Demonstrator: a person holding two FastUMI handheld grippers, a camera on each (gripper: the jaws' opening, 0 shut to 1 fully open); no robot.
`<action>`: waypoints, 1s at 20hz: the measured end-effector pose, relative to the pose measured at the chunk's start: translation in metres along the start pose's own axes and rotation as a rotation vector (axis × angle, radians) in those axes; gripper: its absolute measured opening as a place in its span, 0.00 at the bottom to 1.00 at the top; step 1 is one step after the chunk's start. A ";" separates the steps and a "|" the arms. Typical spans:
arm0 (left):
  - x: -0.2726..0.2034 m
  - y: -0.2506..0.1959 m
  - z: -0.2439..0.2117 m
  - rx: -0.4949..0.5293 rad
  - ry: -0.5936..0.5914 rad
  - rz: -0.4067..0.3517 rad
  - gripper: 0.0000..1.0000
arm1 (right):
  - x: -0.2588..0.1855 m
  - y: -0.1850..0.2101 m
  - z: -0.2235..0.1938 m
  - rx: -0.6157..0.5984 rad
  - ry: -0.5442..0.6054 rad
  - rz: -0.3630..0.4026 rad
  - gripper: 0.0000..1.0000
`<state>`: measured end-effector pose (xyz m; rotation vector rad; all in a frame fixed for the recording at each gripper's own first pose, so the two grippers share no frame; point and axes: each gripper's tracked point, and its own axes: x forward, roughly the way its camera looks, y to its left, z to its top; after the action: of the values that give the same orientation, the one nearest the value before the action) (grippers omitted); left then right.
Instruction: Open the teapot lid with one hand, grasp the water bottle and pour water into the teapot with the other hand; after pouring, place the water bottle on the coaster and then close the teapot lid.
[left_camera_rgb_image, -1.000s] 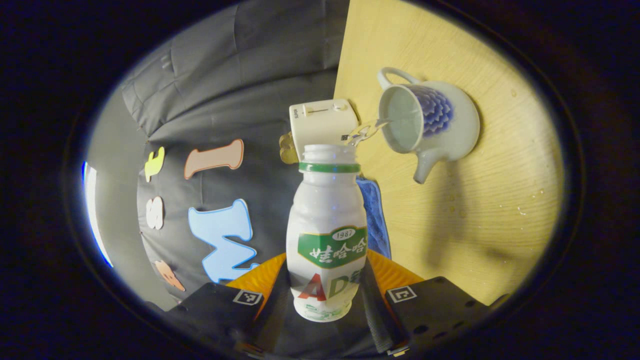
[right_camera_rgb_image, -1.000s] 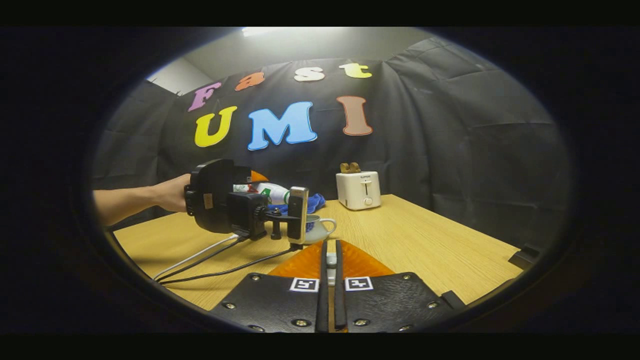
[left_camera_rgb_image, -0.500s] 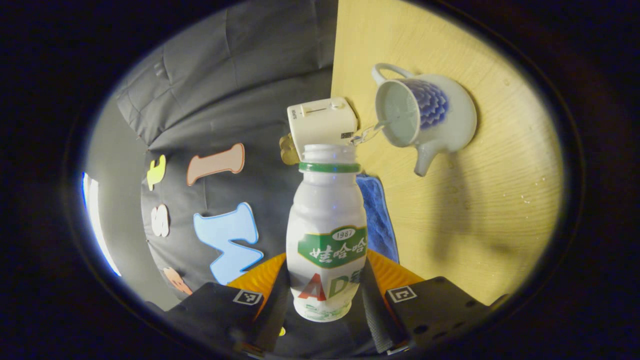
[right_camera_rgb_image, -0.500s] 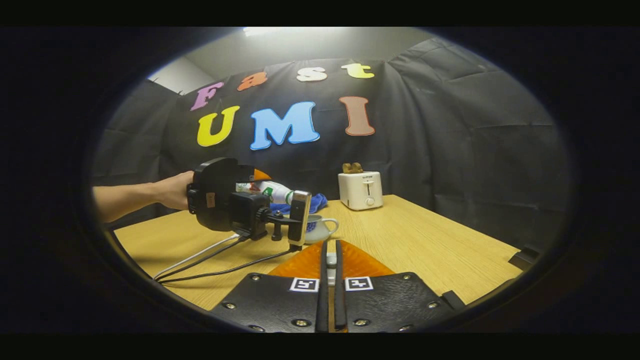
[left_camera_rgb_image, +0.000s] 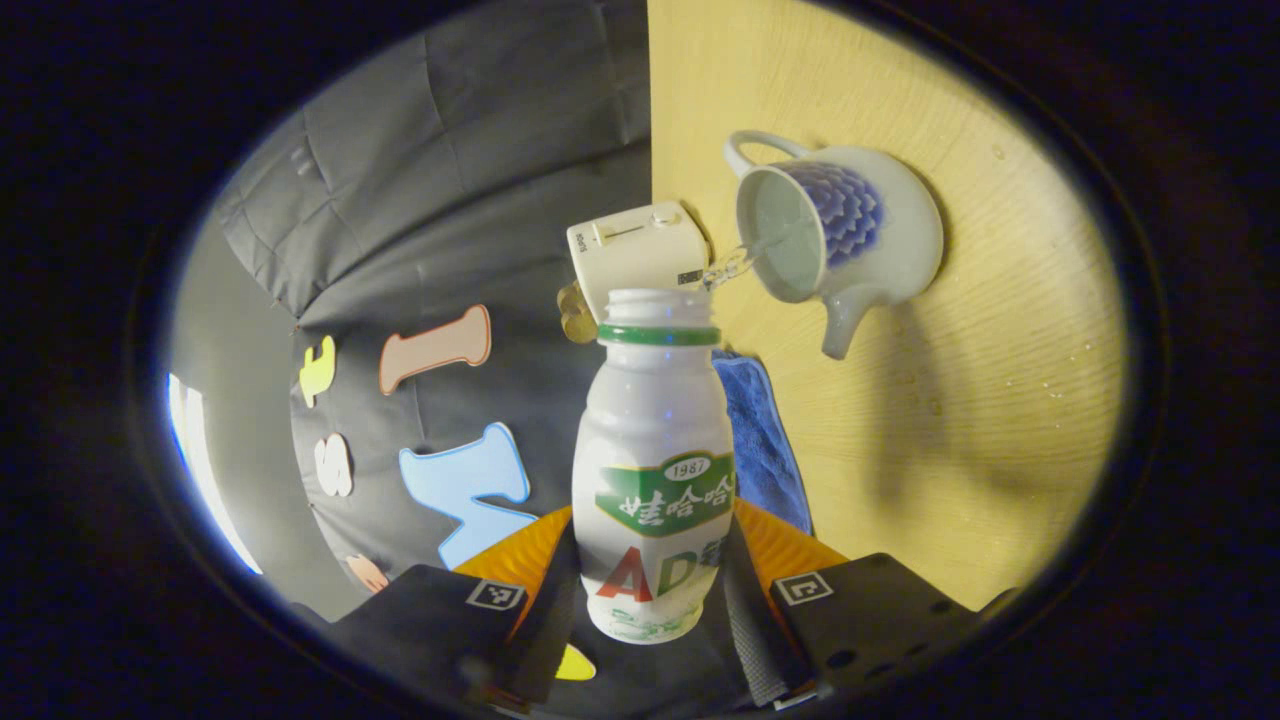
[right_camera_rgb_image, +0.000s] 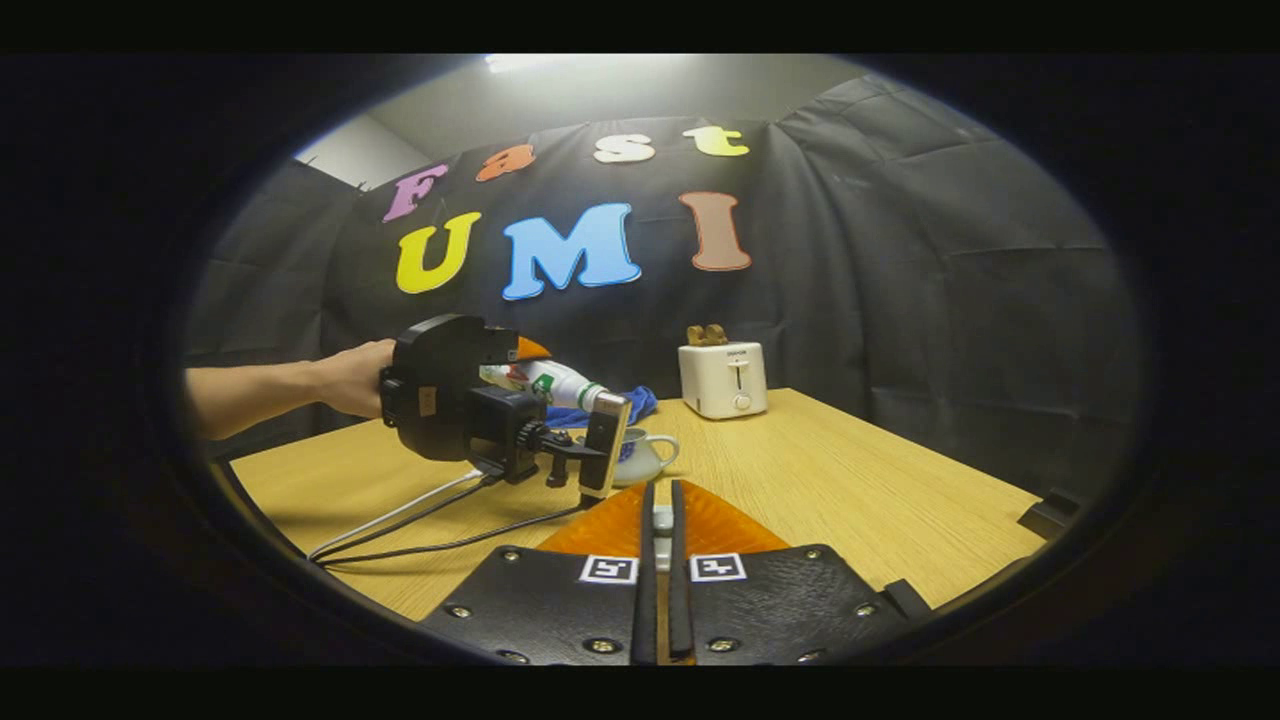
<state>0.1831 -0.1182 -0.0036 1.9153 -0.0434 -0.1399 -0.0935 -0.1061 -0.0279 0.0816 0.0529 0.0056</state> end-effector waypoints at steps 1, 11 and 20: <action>0.001 0.001 0.001 0.012 -0.001 0.004 0.82 | -0.001 0.000 0.000 -0.003 -0.002 0.000 0.05; 0.002 0.014 0.011 0.092 -0.025 0.039 0.76 | -0.002 -0.002 -0.001 0.003 -0.002 0.007 0.05; 0.003 0.019 0.018 0.124 -0.042 0.054 0.82 | -0.002 -0.011 0.004 0.025 -0.027 -0.013 0.05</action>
<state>0.1843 -0.1417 0.0076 2.0329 -0.1343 -0.1440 -0.0957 -0.1172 -0.0244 0.1059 0.0264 -0.0088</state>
